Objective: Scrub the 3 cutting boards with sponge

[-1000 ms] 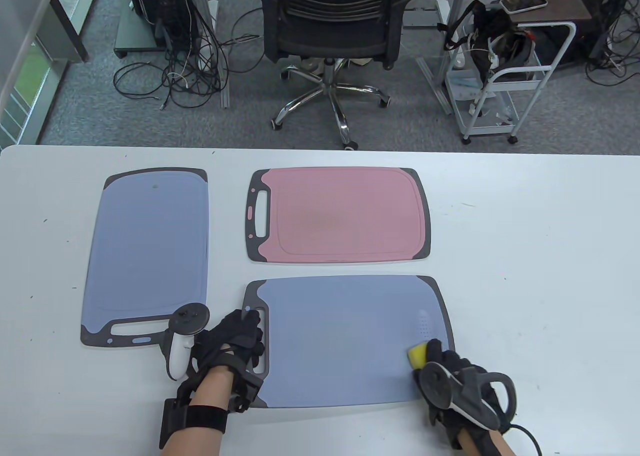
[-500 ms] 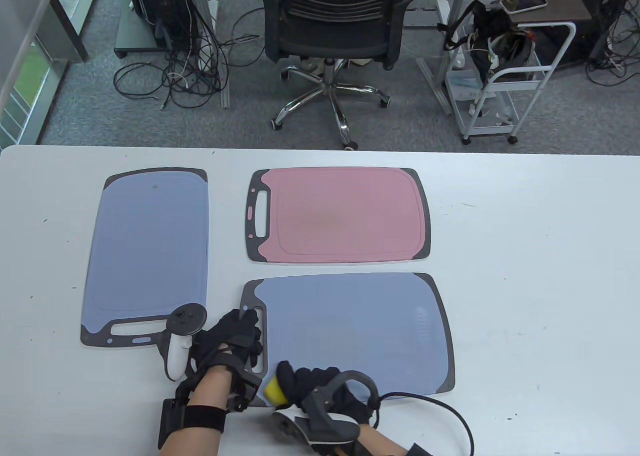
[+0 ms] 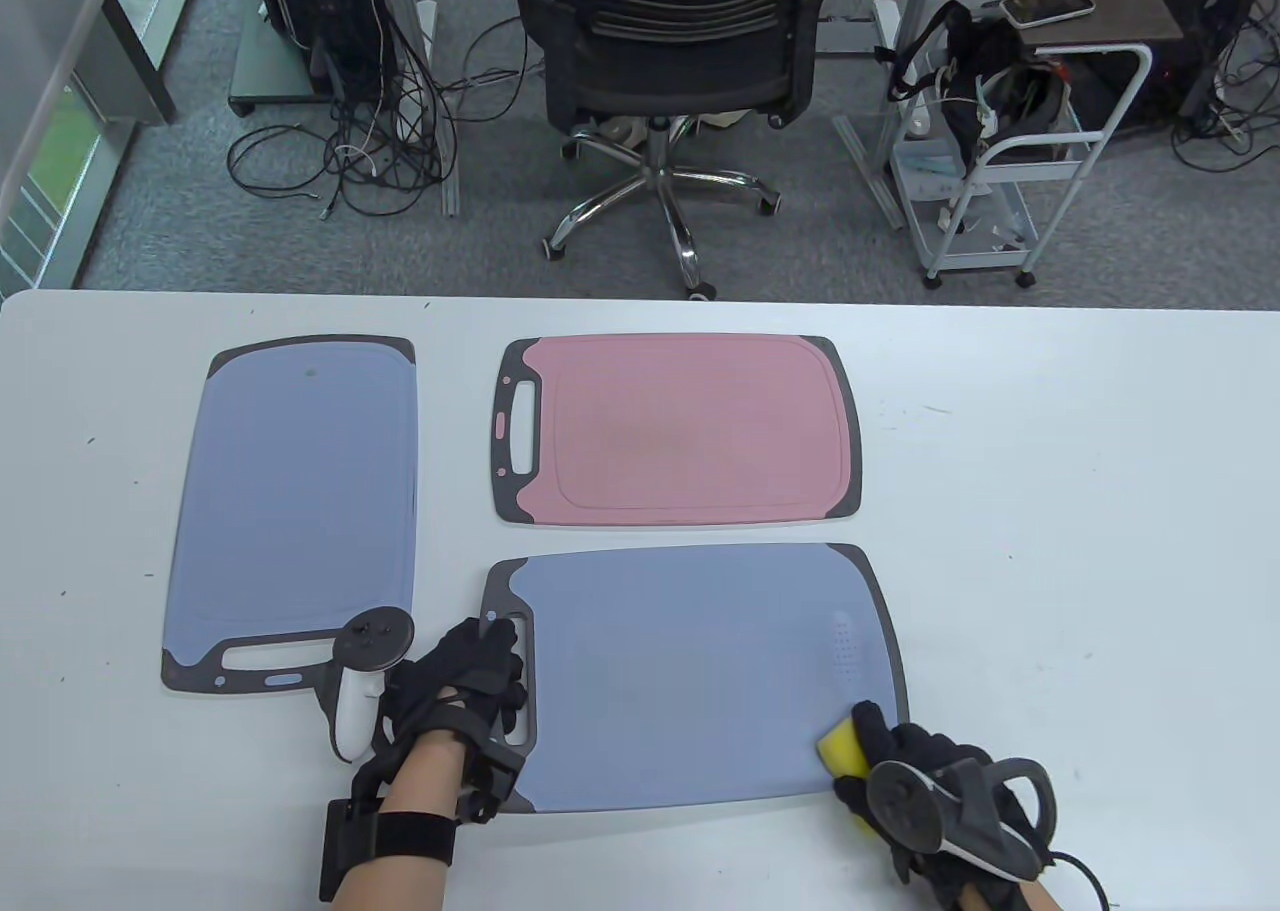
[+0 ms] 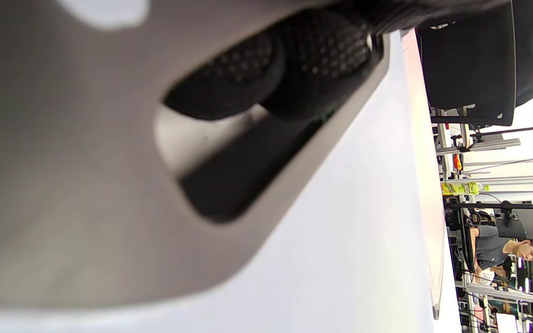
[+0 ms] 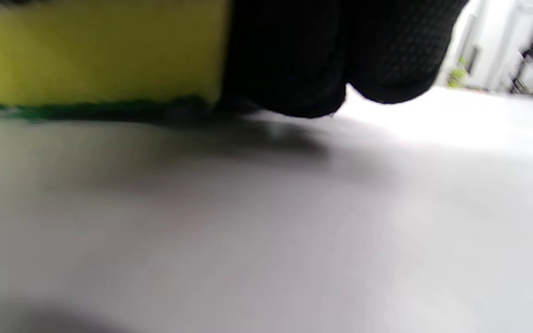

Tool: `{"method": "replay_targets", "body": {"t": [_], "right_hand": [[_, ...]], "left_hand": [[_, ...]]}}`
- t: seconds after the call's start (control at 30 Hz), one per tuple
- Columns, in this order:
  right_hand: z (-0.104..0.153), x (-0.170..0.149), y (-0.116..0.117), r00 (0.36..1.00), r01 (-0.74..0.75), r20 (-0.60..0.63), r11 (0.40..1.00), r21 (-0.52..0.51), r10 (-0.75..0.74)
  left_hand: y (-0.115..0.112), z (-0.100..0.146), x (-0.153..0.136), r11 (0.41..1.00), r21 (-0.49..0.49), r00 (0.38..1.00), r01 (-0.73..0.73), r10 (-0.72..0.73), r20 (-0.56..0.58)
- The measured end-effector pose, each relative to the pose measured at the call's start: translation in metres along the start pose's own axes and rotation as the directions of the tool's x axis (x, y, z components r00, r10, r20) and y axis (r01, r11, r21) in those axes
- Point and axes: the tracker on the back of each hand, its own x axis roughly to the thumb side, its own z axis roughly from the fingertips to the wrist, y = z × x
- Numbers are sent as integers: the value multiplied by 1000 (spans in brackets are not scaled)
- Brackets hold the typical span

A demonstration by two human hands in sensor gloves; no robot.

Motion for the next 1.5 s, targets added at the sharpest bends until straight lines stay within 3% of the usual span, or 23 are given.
{"method": "replay_targets", "body": {"t": [0.13,0.27,0.4,0.43,0.47,0.53,0.6,0.63,0.73,0.83,0.97,1.0,1.03,1.1,1.2,1.3,1.5], "right_hand": [[-3,-27,-4,994,14,-113,999,29,-11],[-9,-50,-10,982,37,-187,999,-10,-38],[-11,-77,-16,945,145,-280,983,-111,-171],[-11,-82,-17,935,166,-295,978,-126,-197],[-10,-87,-18,925,187,-307,972,-144,-223],[-8,-94,-21,908,220,-322,959,-176,-267],[-7,-97,-25,899,241,-321,948,-208,-298],[-6,-98,-27,893,252,-318,940,-230,-317],[-6,-96,-30,894,258,-298,928,-268,-335],[-5,-100,-29,902,227,-305,937,-265,-305],[-5,-103,-27,876,285,-315,919,-272,-365],[-5,-102,-27,879,271,-323,924,-270,-352],[-5,-102,-26,877,271,-326,924,-268,-352],[-5,-99,-23,871,285,-331,922,-261,-363],[-9,-93,-20,883,260,-339,939,-226,-326],[-9,-91,-20,886,242,-344,943,-229,-311],[-4,-94,-20,880,228,-360,940,-253,-311]], "left_hand": [[2,-1,-2,999,-26,999,-42,42,-9],[3,-5,-5,959,-210,981,-191,181,-63],[8,6,15,942,-236,944,-238,282,173],[8,11,20,953,-224,944,-202,250,214],[11,18,31,968,-207,923,-144,206,325],[16,36,52,990,-135,847,-35,101,522],[22,58,71,999,-29,726,39,-8,687],[24,73,80,996,73,630,55,-91,771],[27,101,91,953,300,457,30,-280,844],[37,110,91,923,338,395,183,-383,835],[29,111,71,801,304,366,516,-527,767],[23,110,64,755,331,318,566,-570,758],[17,113,55,663,431,209,612,-662,720],[12,114,49,598,513,106,616,-708,698],[2,115,48,554,595,18,582,-741,671],[-13,112,48,388,726,-173,568,-806,567],[-34,100,48,219,790,-266,572,-862,432]]}}
